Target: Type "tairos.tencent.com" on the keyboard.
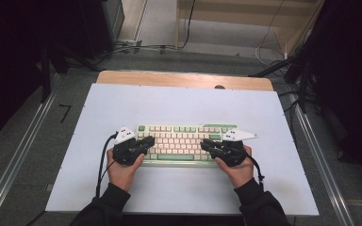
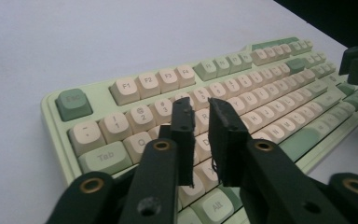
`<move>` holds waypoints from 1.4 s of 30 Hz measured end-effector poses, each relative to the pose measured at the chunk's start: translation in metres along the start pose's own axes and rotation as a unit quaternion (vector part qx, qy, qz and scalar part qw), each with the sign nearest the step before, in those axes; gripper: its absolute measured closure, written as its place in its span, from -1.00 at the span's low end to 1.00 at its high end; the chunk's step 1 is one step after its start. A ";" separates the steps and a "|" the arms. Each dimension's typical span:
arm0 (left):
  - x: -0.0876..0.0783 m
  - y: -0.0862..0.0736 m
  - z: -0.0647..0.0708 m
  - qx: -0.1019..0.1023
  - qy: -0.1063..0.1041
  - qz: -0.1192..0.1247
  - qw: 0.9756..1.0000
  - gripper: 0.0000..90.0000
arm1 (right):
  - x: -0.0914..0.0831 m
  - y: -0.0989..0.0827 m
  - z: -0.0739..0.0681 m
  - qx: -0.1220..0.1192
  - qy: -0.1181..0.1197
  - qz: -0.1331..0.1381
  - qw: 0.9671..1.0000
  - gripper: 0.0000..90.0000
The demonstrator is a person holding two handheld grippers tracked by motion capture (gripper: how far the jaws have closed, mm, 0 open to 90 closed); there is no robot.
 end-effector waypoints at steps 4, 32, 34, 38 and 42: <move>-0.006 0.002 -0.001 -0.002 0.006 0.011 1.000 0.57 | -0.008 -0.002 0.006 0.010 -0.004 0.007 1.000 0.46; -0.056 -0.004 -0.024 -0.037 0.040 0.041 0.998 -0.05 | -0.058 -0.023 0.044 0.042 -0.066 0.015 0.997 -0.22; -0.059 -0.005 -0.027 -0.039 0.043 0.042 0.997 -0.06 | -0.059 -0.026 0.046 0.043 -0.067 0.013 0.997 -0.21; -0.064 -0.009 -0.032 -0.044 0.048 0.041 0.997 -0.06 | -0.063 -0.030 0.048 0.043 -0.072 0.008 0.996 -0.21; -0.069 -0.012 -0.035 -0.048 0.051 0.039 0.997 -0.06 | -0.067 -0.033 0.050 0.044 -0.077 0.006 0.996 -0.20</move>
Point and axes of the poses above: each handheld gripper's, and its own axes: x roughly forward along the jaws, y roughly out of its top, z roughly to its right, the point moved 9 cm from there along x, roughly forward along the jaws, and after that the axes turned 2 degrees about z, right-handed, at the moved point
